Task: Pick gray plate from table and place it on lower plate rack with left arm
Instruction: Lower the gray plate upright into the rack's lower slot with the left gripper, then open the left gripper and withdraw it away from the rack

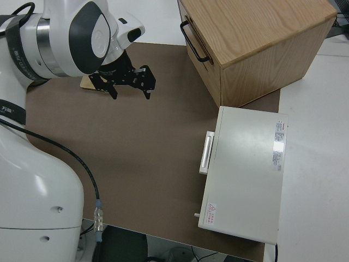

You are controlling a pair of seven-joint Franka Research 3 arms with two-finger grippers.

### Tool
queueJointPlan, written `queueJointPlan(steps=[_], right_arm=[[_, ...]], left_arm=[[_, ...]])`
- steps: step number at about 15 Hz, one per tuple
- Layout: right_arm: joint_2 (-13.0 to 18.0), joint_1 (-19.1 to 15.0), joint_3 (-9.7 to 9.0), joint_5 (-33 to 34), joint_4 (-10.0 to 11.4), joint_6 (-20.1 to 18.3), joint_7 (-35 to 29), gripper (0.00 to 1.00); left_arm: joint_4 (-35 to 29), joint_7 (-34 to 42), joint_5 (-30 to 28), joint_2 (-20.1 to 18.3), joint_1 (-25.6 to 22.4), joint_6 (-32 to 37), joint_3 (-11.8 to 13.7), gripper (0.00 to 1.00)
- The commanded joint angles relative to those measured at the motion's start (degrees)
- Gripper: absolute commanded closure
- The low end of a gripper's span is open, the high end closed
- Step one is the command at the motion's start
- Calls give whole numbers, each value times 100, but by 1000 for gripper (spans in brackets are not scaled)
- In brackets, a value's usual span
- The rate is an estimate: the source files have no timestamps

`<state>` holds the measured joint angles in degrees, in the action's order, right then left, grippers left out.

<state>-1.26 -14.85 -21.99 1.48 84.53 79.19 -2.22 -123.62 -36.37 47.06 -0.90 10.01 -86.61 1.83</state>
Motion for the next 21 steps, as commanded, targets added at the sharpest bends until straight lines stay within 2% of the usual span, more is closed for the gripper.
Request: queueJointPlan(steps=[1, 5, 7, 9, 11, 14, 19, 21], right_arm=[[12, -132, -121, 28, -33, -62, -68, 17], [12, -132, -121, 28, -41, -62, -68, 17], [12, -132, -121, 28, -41, -62, -68, 17], [20, -132, -121, 28, -41, -62, -68, 17], [12, -132, -121, 28, -33, -62, -68, 17], [12, -132, -121, 28, -41, -62, -68, 17], [12, -132, -121, 28, -41, -62, -68, 17], [12, -132, -113, 28, -41, -62, -68, 17]], left_arm=[[-119, -81, -92, -77, 19, -155, 37, 7], [-31, 181, -109, -121, 19, -128, 54, 5], [266, 786, -275, -129, 28, -6, 89, 5], [836, 1523, -889, -129, 28, 213, 203, 5], [1451, 2349, -1591, -129, 19, 477, 431, 2], [1910, 2643, -2559, -130, -16, 478, 520, 5], [2262, 2713, -4184, -129, -25, 347, 678, 2], [2499, 3116, -4704, -121, -34, 311, 783, 5]])
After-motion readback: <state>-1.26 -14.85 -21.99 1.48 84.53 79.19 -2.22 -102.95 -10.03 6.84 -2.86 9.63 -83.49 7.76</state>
